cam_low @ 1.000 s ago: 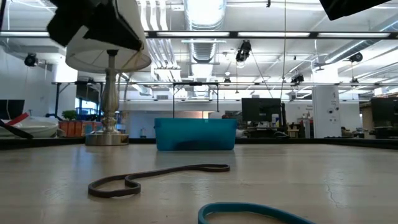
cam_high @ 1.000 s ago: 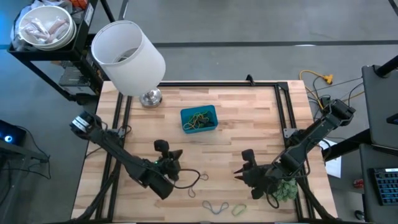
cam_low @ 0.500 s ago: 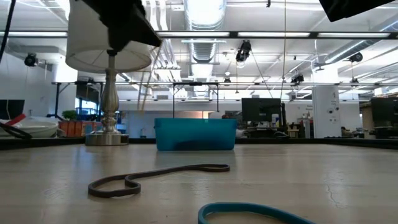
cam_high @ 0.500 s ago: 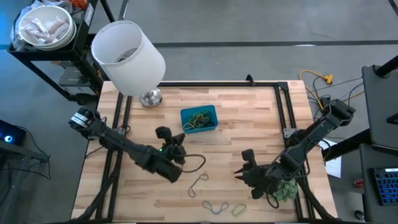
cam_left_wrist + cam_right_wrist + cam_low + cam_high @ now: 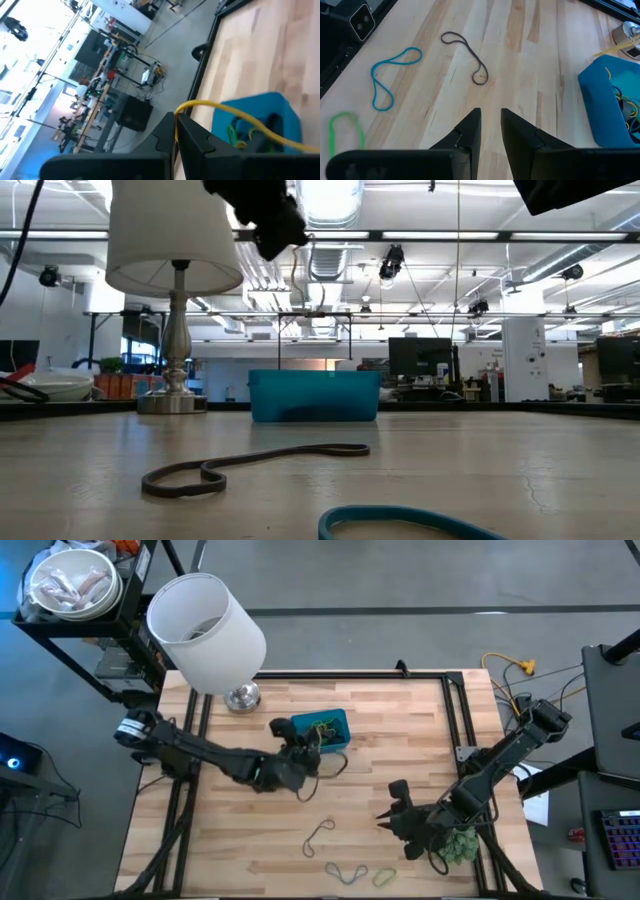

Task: Pick and place rubber bands into bin
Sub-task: Put the yellow rubber band into the blue bin

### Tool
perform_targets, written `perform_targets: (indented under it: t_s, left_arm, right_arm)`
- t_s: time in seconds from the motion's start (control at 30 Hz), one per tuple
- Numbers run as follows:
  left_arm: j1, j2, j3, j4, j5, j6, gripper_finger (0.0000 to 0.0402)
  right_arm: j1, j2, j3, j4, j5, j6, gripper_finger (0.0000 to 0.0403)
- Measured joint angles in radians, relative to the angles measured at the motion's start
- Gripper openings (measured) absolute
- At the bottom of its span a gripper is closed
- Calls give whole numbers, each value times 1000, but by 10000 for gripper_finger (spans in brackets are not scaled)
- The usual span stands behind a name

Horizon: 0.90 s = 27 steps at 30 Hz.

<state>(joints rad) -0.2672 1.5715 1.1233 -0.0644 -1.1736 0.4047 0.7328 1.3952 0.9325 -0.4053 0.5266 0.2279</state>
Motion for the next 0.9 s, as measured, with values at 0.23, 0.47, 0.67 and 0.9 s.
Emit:
perform_targets:
  t_s: [0.23,0.47,0.67,0.9]
  left_arm:
    - [128,0,0,111,177,77,0]
    - [219,13,-15,108,298,45,0]
    - [262,16,-61,108,382,-7,0]
    - [287,16,-131,100,415,-52,0]
  right_arm:
    - [0,0,-4,-1,0,0,68]
    - [0,0,-5,-1,-1,0,68]
    - [0,0,-6,-2,-1,0,68]
    - [0,0,-6,0,-1,0,68]
